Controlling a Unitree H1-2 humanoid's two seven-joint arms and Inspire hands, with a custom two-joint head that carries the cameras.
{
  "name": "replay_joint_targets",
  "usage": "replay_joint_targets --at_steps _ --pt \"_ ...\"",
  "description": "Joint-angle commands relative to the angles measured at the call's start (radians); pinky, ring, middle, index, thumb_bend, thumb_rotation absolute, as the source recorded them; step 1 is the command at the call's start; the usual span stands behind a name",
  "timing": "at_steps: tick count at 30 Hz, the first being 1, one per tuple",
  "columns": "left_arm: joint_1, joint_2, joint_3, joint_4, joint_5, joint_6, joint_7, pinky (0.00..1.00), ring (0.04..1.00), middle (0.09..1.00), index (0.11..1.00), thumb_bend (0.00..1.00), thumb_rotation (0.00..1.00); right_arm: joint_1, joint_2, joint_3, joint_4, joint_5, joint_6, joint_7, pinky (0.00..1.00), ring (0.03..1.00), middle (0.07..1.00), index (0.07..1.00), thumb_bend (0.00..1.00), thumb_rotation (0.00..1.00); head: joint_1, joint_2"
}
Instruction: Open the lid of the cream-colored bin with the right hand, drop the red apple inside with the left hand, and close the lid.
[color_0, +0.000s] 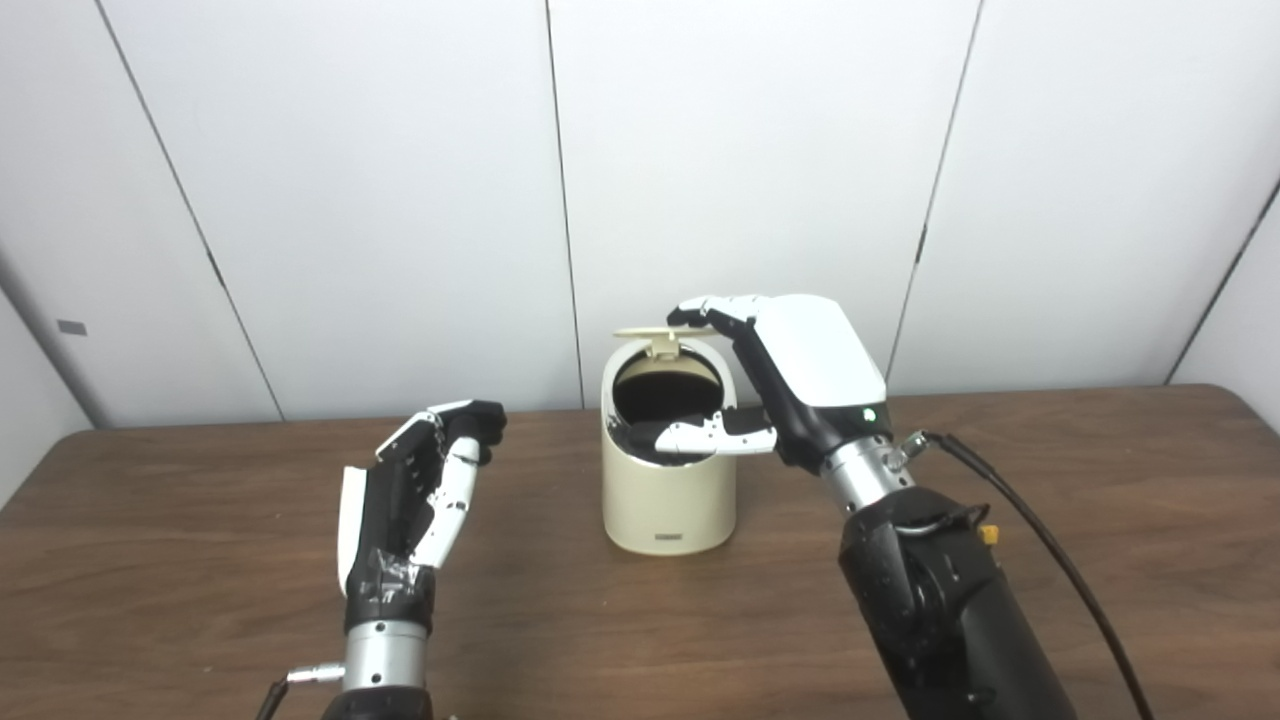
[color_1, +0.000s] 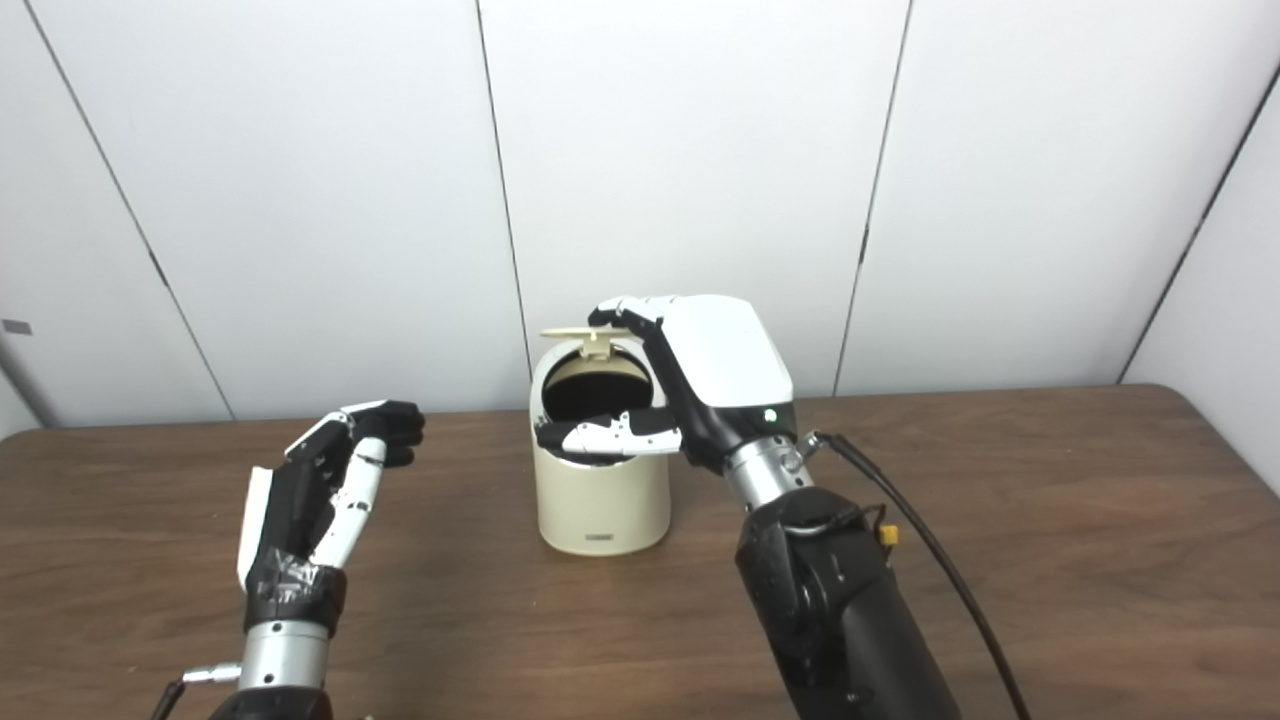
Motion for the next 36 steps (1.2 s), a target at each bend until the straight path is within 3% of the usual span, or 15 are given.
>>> replay_joint_targets --at_steps 1,16,24,36 --pt "-0.042 -0.008 -0.006 -0.046 0.018 -0.007 0.006 0.67 0.679 0.659 0.623 0.2 0.59 -0.022 -0.005 0.004 -0.039 -0.009 0.003 0.018 0.7 0.762 0.73 0.71 0.87 0.82 -0.001 0.004" --pt "-0.054 -0.042 -0.018 -0.07 0.023 0.025 0.01 0.69 0.686 0.665 0.63 0.23 0.63 0.052 -0.037 0.034 -0.051 -0.004 0.016 0.144 0.73 0.775 0.747 0.726 0.88 0.85 0.015 0.032" --pt "-0.065 -0.052 -0.014 -0.074 0.028 0.024 0.014 0.66 0.688 0.668 0.627 0.23 0.62 0.074 -0.041 0.042 -0.018 0.002 0.026 0.156 0.73 0.783 0.756 0.738 0.87 0.81 0.017 0.036" --pt "-0.073 -0.048 -0.005 -0.085 0.03 0.034 0.016 0.68 0.705 0.672 0.627 0.22 0.59 0.094 -0.06 0.147 0.002 -0.106 0.018 0.231 0.75 0.796 0.775 0.754 0.88 0.83 0.008 0.04"
